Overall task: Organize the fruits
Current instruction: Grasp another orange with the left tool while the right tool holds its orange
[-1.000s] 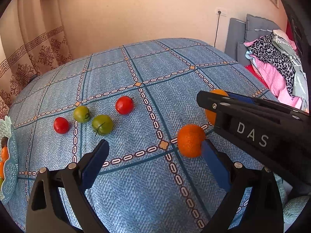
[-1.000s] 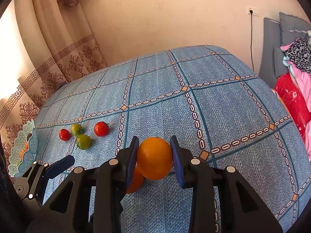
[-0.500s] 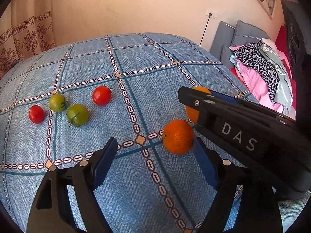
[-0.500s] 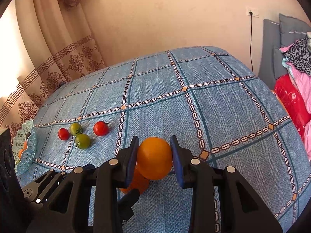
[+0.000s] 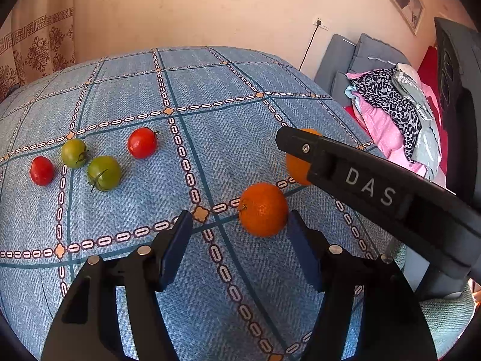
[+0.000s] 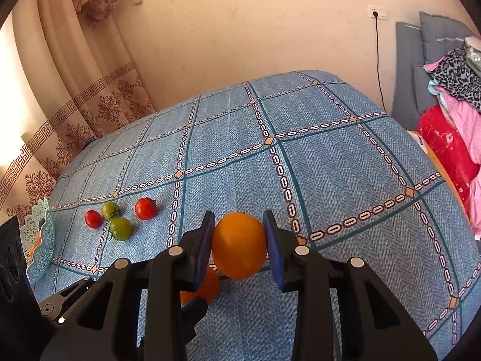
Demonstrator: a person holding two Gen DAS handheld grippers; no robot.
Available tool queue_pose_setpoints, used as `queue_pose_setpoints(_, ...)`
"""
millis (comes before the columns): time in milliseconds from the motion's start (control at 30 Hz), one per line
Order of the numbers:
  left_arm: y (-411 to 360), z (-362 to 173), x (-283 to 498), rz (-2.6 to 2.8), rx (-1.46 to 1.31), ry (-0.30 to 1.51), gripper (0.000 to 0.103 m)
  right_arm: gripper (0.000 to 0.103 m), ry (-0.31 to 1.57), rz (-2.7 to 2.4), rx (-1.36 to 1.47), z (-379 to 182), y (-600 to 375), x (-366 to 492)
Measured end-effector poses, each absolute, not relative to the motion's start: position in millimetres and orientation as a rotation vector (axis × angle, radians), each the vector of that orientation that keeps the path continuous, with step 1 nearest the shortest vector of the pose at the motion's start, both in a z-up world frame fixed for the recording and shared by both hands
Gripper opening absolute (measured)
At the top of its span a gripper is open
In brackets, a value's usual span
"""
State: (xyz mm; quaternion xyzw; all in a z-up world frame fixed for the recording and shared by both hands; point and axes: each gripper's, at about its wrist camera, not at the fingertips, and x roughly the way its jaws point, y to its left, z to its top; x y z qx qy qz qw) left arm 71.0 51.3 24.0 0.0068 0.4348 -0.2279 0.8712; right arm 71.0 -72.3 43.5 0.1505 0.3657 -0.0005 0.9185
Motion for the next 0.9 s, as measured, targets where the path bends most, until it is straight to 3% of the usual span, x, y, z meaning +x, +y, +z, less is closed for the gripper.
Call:
queue_pose_setpoints(267, 34, 25, 69, -0.486, 0.060, 0.901, 0.065, 0.033, 0.740, -0.008, 0.323, 45, -76, 67)
queue_pose_setpoints(467, 23, 18, 71, -0.495, 0.082, 0.924, 0.036, 0.033, 0.740, -0.007, 0.329, 45, -77, 67)
queue_pose_setpoints(900, 63, 30, 63, -0.334, 0.068, 0.875, 0.035, 0.033, 0.721, 0.033, 0.304, 47, -66, 63)
